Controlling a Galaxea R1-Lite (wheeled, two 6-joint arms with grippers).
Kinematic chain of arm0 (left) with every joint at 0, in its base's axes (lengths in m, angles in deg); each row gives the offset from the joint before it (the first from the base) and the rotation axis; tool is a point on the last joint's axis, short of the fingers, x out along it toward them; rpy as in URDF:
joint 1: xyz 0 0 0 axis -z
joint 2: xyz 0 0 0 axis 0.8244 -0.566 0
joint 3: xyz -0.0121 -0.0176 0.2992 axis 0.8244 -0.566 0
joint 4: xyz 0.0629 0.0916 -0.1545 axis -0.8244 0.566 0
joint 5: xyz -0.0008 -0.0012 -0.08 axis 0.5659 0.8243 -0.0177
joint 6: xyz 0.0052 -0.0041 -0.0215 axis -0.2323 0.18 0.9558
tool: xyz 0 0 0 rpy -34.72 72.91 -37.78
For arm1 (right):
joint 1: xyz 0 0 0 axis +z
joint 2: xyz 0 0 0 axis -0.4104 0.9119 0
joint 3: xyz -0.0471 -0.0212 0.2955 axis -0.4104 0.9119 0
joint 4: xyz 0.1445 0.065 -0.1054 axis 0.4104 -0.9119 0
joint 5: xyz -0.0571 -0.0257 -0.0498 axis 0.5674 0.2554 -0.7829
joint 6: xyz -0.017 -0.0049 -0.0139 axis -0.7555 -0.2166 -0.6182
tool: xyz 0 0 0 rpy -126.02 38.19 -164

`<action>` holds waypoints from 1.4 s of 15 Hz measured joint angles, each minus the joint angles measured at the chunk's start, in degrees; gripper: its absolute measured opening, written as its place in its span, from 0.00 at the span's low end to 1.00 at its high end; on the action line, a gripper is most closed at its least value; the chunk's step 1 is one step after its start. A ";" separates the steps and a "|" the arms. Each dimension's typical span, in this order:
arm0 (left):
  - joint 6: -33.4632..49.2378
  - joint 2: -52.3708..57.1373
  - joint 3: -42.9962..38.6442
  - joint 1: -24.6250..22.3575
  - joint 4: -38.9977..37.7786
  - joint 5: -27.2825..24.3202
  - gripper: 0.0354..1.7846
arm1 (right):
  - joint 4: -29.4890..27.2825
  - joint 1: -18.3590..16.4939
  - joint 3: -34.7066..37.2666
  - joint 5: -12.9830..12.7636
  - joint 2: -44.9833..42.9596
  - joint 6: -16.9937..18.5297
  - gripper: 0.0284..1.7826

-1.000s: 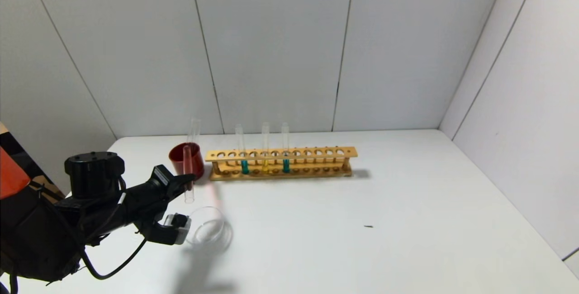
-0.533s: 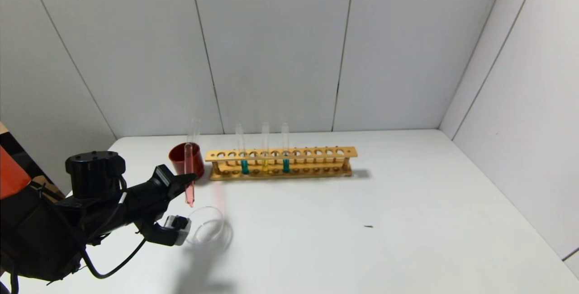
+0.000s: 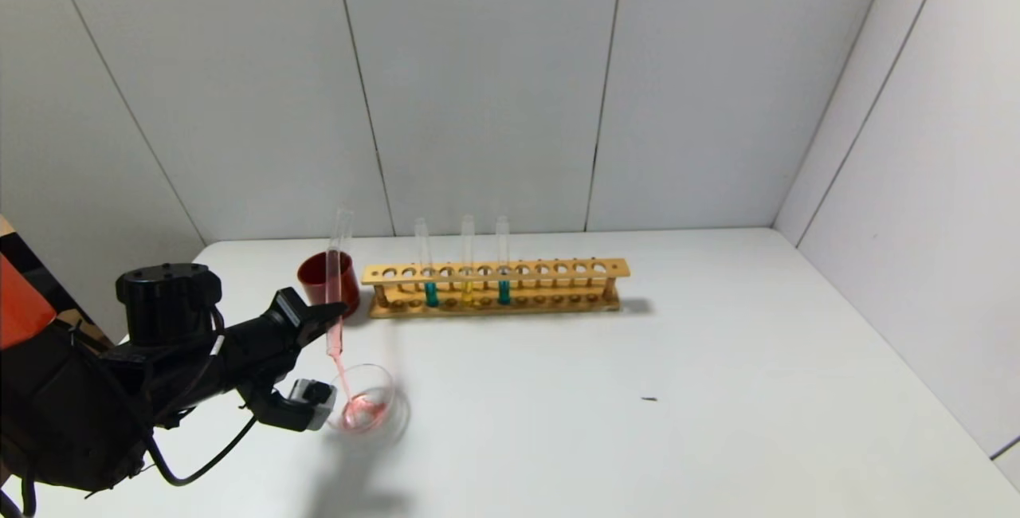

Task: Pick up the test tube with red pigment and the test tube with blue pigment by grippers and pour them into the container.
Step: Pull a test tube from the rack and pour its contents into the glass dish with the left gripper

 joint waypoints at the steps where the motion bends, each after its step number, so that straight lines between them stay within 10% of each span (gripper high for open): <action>1: 0.00 0.00 0.00 0.00 0.00 0.01 0.17 | 0.00 0.00 0.00 0.00 0.00 0.01 0.98; 21: -9.48 4.55 0.49 0.21 -0.26 0.00 0.17 | 0.02 0.00 0.00 0.02 0.00 0.01 0.98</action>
